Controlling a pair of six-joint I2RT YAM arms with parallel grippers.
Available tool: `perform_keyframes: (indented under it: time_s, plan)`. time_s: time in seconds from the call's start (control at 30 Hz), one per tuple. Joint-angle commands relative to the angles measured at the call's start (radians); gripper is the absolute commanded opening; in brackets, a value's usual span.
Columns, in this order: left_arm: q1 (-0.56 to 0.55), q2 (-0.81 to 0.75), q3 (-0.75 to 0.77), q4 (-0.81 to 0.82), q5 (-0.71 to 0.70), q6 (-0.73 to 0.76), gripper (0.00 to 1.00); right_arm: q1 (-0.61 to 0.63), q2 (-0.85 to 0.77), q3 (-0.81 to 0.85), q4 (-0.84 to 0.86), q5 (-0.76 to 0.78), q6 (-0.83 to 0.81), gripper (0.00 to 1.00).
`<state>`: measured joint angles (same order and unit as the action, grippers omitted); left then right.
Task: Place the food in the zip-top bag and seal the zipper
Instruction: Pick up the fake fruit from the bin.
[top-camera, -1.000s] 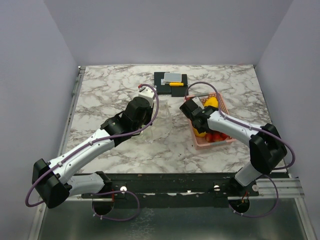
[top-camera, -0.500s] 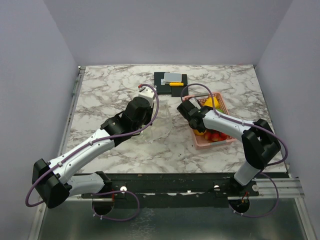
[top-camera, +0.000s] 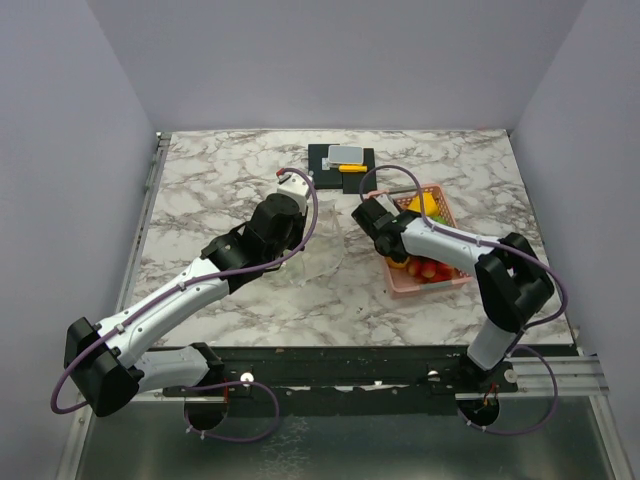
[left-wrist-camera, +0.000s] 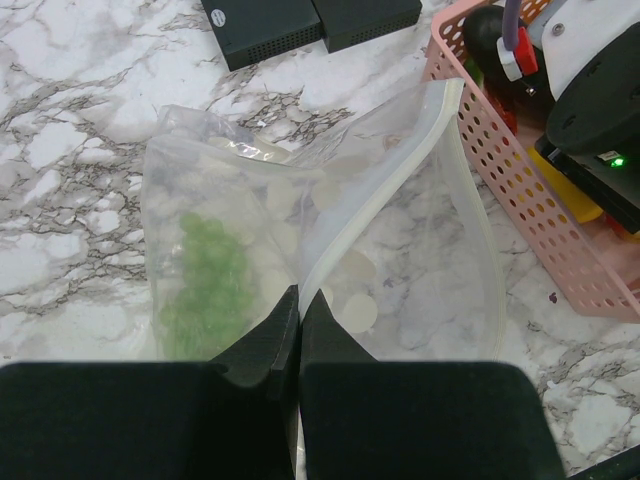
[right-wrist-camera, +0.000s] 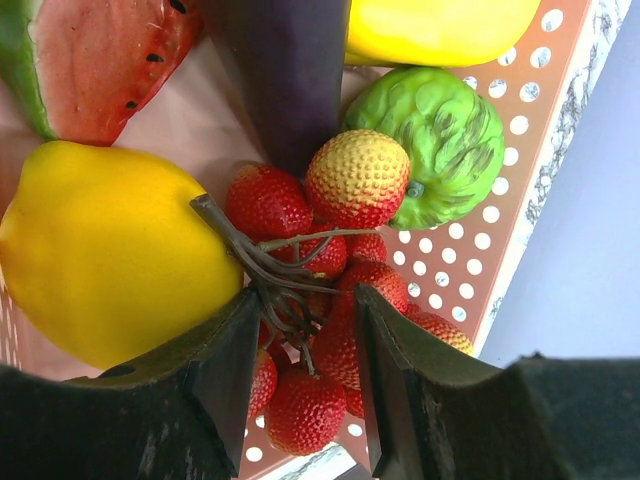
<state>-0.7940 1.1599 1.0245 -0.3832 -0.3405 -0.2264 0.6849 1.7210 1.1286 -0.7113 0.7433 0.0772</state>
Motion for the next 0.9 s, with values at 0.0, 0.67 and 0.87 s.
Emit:
perform_keyframes:
  time_s: [0.0,0.67,0.87]
  plan:
    - [-0.006,-0.007,-0.003,0.014,0.0,0.006,0.0,-0.004,0.037,0.028,0.053,0.0,0.01,0.49]
    - [-0.005,-0.011,-0.004,0.014,-0.008,0.006,0.0,-0.03,0.089,0.008,0.099,-0.018,0.031,0.29]
    - [-0.005,-0.008,-0.004,0.014,-0.009,0.008,0.0,-0.031,0.093,0.007,0.101,-0.006,0.049,0.05]
